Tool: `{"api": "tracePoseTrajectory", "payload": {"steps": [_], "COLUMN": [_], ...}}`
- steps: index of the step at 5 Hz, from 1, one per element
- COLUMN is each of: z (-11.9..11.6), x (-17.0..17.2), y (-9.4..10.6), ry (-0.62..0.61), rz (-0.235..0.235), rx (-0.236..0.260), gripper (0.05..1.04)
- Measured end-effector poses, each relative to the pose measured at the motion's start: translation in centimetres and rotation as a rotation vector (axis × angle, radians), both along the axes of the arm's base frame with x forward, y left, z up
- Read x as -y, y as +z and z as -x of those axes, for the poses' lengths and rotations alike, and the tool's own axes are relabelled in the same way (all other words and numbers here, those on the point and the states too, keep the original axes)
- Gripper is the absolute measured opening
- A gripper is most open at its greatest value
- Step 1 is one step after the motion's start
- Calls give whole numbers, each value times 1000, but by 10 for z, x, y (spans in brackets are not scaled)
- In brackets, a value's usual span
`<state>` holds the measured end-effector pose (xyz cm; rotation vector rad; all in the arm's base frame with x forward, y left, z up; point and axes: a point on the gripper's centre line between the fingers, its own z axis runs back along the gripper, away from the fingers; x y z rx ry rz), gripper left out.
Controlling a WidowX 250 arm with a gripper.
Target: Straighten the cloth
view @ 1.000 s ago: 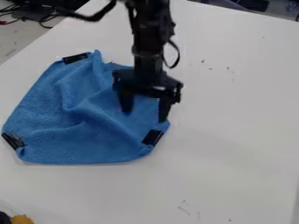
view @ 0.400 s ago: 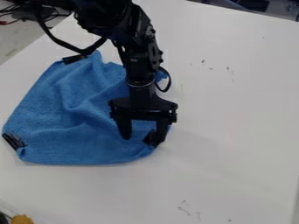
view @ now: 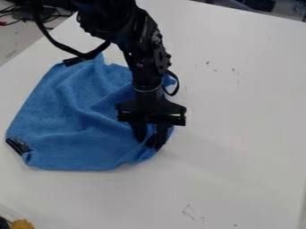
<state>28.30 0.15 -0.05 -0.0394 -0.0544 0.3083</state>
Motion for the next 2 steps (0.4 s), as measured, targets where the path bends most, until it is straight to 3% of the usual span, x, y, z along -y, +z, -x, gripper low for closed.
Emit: {"api": "tracePoseTrajectory", "payload": {"steps": [2], "z": [8], "x": [-14], "y": [14], "ry": [-87], "rz": [-73], "rx": [-85], "gripper": [106]}}
